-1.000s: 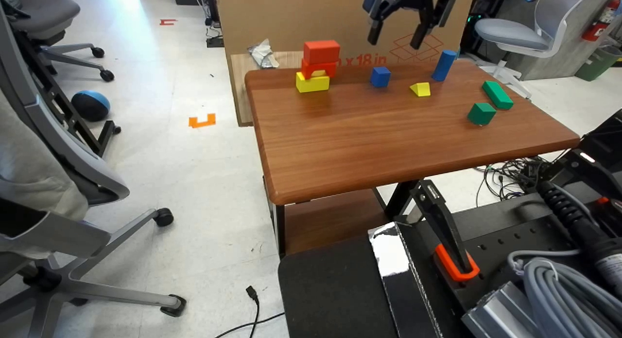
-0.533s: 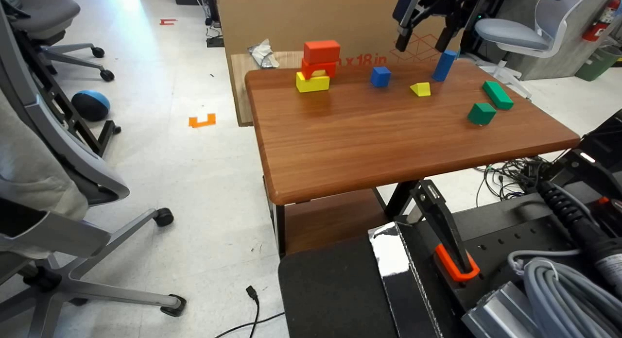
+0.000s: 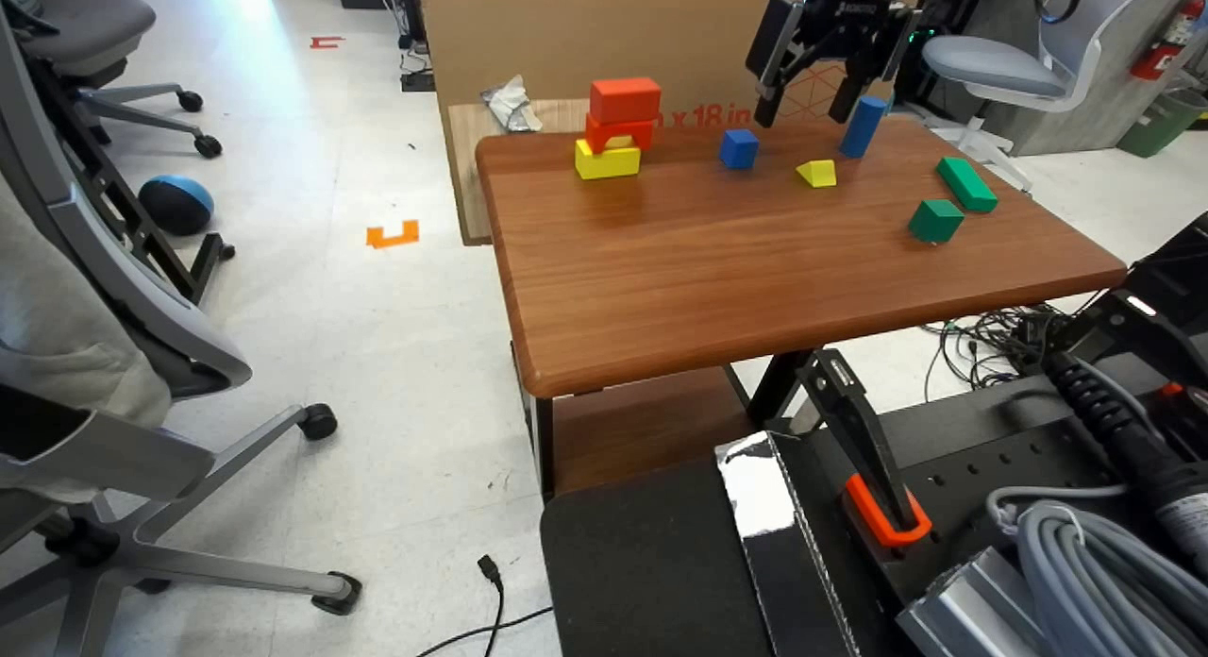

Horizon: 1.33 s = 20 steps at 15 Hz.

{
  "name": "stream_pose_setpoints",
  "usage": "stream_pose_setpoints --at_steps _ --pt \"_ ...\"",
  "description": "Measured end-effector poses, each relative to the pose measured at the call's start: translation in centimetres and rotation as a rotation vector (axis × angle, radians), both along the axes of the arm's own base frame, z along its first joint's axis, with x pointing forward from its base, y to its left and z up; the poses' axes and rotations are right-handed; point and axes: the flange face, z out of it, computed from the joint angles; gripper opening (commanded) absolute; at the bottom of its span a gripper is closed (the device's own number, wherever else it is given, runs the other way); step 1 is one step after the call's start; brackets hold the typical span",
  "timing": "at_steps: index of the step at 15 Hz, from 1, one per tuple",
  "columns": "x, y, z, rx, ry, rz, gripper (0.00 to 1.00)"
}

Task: Put the two orange blocks on the yellow block on the right and then put a blue block on the orange block

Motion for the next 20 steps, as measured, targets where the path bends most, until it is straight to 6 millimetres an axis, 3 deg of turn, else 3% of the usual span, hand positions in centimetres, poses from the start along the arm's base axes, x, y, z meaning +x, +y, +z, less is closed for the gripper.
stream_pose_setpoints --at_steps 10,11,13,20 --pt "2.9 1.7 -2.6 -0.001 -0.009 -0.098 1.00" --pt "3.2 1.8 -2.6 -0.002 -0.012 -0.111 0.75" --pt "3.7 1.9 -2.8 -0.007 -0.015 -0.138 0.68" --pt "4.9 2.0 -3.6 -0.037 0.025 -0.203 0.13"
